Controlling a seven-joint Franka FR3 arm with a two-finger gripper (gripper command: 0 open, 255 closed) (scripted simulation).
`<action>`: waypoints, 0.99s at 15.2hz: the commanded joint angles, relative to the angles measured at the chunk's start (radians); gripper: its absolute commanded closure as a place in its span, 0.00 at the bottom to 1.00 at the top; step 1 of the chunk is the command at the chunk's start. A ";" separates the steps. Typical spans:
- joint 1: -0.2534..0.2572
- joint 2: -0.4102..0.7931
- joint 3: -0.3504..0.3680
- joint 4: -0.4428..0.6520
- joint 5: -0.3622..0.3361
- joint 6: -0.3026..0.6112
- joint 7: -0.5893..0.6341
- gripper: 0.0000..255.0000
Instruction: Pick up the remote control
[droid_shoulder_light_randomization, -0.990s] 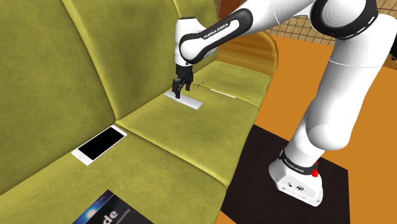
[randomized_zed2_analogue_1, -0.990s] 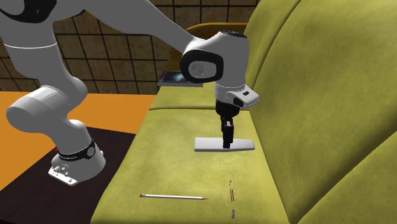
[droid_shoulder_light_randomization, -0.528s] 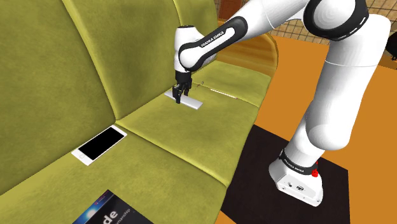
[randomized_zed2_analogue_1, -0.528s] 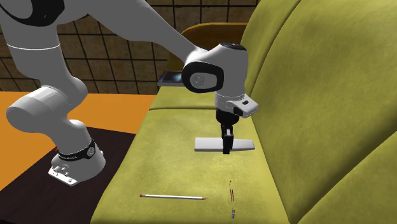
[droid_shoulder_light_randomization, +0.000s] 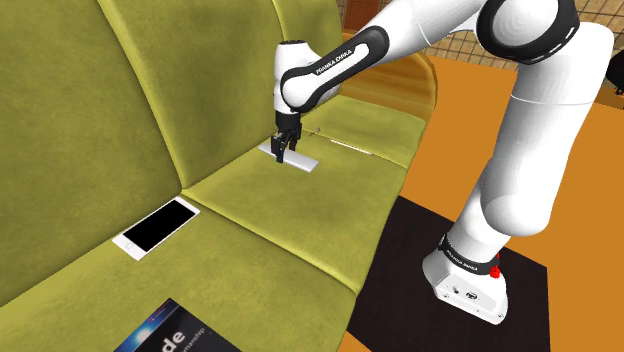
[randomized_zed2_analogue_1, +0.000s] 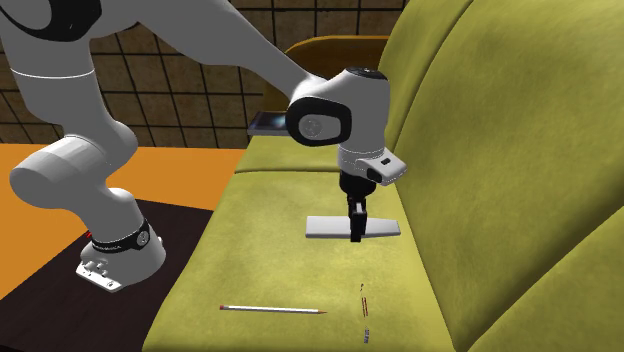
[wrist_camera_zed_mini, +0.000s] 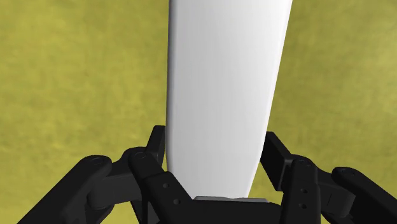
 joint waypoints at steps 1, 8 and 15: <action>0.000 -0.001 0.000 -0.004 0.000 0.001 -0.001 1.00; -0.001 -0.049 0.001 0.034 0.005 -0.084 -0.004 1.00; -0.001 -0.088 0.001 0.083 0.008 -0.171 -0.007 1.00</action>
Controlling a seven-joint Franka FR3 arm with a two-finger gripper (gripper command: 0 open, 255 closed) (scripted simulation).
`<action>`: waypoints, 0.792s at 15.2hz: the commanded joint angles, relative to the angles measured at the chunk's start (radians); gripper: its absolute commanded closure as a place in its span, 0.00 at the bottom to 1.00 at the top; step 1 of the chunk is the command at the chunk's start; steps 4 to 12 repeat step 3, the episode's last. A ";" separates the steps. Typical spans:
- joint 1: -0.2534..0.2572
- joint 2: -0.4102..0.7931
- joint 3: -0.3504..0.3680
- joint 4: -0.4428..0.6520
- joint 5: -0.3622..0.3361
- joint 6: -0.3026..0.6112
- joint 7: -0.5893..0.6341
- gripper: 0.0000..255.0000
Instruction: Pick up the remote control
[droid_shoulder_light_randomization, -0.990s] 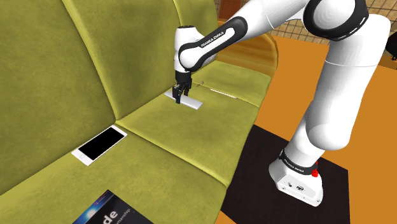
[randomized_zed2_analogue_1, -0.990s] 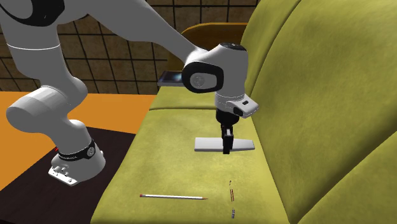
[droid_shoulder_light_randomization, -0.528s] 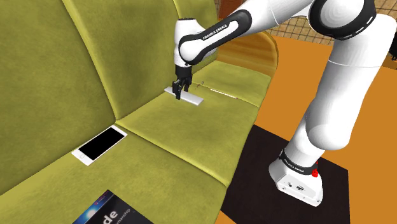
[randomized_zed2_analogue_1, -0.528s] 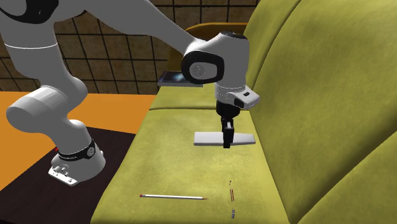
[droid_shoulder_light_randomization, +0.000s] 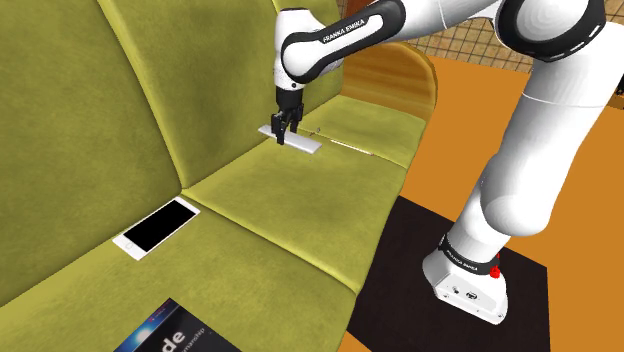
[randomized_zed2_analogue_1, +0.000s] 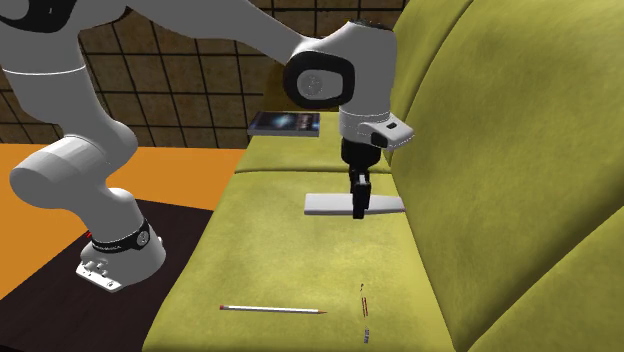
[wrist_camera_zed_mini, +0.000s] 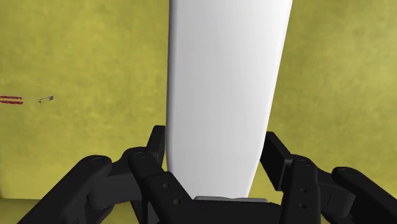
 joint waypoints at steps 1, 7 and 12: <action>0.000 -0.011 0.000 0.014 0.001 -0.024 0.000 1.00; 0.000 -0.011 0.000 0.015 0.001 -0.026 0.000 1.00; 0.000 -0.011 0.000 0.015 0.001 -0.026 0.000 1.00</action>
